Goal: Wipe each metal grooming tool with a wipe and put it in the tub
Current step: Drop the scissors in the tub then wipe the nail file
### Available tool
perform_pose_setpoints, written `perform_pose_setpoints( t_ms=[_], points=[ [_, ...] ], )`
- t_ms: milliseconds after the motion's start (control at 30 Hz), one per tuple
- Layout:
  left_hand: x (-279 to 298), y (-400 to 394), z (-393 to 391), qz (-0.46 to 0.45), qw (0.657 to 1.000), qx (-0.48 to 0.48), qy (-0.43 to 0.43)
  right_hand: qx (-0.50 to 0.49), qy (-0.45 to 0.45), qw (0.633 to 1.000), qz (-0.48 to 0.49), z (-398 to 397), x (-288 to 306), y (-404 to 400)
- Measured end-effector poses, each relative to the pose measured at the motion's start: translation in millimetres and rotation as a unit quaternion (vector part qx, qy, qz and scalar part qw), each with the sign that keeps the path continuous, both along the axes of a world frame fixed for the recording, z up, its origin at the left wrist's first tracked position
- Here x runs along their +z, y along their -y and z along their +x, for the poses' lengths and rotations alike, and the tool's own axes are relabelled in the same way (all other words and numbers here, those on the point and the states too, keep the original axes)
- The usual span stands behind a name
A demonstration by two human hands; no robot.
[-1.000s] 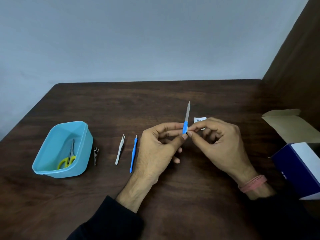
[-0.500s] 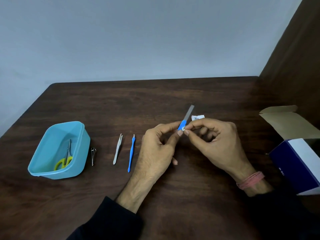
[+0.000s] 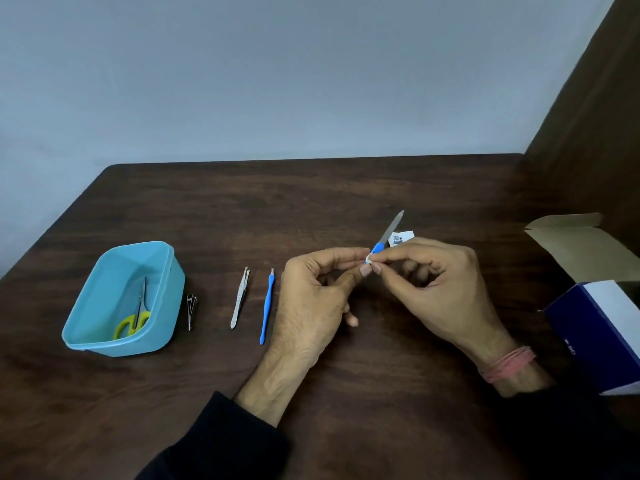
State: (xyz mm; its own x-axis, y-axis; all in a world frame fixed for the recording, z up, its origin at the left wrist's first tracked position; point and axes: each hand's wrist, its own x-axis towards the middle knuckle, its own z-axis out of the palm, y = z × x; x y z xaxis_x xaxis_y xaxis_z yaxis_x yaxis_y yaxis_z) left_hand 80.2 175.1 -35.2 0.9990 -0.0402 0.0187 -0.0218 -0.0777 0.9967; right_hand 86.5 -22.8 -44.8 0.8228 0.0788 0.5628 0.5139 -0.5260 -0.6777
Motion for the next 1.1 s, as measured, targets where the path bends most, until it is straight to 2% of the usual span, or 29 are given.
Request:
perform_pose_setpoints(
  t_ms=[133, 233, 367, 500, 600, 733, 867, 1100],
  points=[
    [-0.5, 1.1, 0.9, -0.002, 1.000, 0.000, -0.005, -0.030, 0.010, 0.999, -0.008, 0.6, 0.6, 0.6],
    [-2.2, 0.6, 1.3, 0.008, 1.000, 0.003, -0.003, -0.006, 0.013, 0.999, -0.029, -1.7, 2.1, -0.6],
    [-2.2, 1.1, 2.0, 0.012, 1.000, 0.001, -0.002, -0.037, 0.012, 0.999, -0.007, 0.8, 1.1, 0.6],
    [-4.0, 0.1, 2.1, 0.029, 1.000, 0.009, -0.001, -0.012, 0.011, 1.000, -0.026, -1.5, 2.5, -0.9],
    [-3.9, 0.6, 2.0, 0.040, 0.999, 0.006, -0.001, -0.046, 0.011, 0.999, -0.009, 1.1, 1.5, 0.4],
    [-2.0, 1.3, 1.0, 0.054, 0.998, 0.014, 0.004, -0.015, 0.007, 1.000, -0.027, -2.2, 2.6, -1.8],
    [0.0, 1.6, 0.2, 0.063, 0.998, 0.013, 0.006, -0.052, -0.004, 0.999, 0.011, -0.1, 4.3, 0.1],
    [2.0, 3.4, -0.7, 0.063, 0.998, 0.006, 0.005, -0.027, -0.044, 0.998, 0.036, -3.0, 3.6, -1.9]
  ],
)
